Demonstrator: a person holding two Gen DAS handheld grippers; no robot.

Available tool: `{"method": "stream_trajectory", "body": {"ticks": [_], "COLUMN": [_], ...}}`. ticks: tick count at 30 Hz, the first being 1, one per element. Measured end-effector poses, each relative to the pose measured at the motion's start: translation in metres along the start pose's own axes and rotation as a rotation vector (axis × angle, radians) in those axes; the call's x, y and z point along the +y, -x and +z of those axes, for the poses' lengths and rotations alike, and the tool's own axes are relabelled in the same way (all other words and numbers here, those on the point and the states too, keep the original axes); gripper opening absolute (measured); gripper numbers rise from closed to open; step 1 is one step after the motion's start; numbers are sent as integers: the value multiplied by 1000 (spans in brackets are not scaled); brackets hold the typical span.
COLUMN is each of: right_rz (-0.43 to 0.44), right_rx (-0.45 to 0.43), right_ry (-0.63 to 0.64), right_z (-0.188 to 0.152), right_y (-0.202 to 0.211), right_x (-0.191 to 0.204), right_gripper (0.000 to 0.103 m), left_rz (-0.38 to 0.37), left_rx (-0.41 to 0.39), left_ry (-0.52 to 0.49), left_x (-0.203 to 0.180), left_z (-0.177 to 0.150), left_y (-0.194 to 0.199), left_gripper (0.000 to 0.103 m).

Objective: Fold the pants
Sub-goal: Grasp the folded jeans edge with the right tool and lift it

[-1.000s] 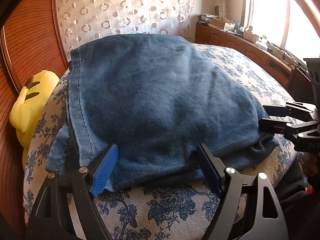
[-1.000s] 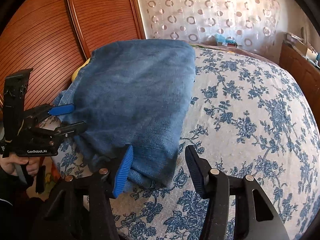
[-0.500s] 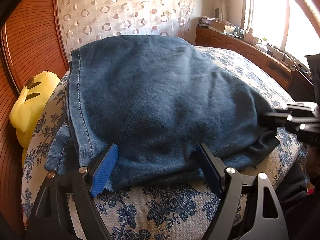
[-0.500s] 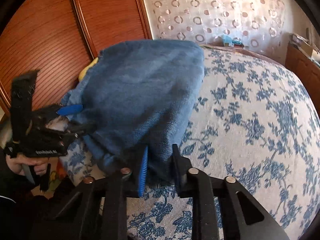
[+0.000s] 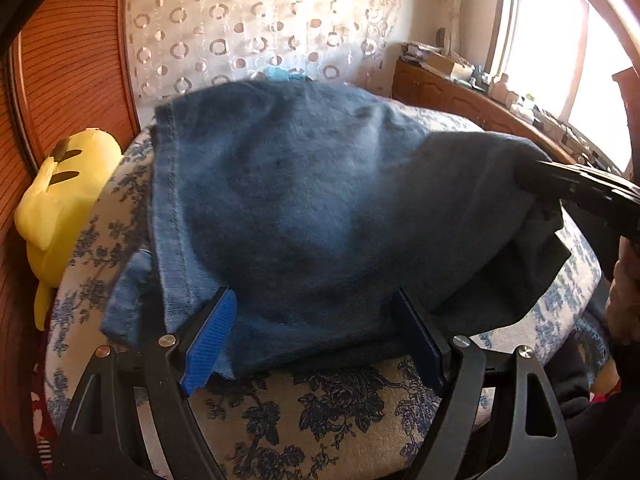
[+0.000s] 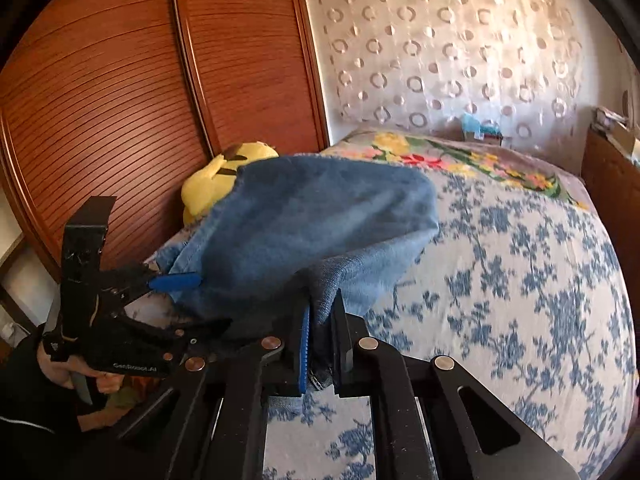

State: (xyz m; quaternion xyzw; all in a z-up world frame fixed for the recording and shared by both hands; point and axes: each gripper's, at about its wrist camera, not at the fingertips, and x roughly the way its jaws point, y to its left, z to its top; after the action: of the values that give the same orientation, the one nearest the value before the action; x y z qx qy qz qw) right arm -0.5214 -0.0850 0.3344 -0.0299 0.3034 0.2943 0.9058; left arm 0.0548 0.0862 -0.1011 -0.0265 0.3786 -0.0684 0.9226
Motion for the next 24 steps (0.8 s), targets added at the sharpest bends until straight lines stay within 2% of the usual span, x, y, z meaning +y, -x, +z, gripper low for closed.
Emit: {"method": "stream_trajectory", "body": {"ticks": [12, 24], "right_rz": [33, 138], "right_rx": [-57, -92], "right_ry": [88, 197], "right_z": [31, 61], "right_y": [-17, -54], "right_x": [18, 60], "right_gripper": [7, 7], "left_rz": [71, 146], "left_rx": [-78, -108], "left_ry": [32, 106], "left_x": [20, 57], "left_z": [4, -2], "left_y": [36, 56], "left_gripper": [81, 81]}}
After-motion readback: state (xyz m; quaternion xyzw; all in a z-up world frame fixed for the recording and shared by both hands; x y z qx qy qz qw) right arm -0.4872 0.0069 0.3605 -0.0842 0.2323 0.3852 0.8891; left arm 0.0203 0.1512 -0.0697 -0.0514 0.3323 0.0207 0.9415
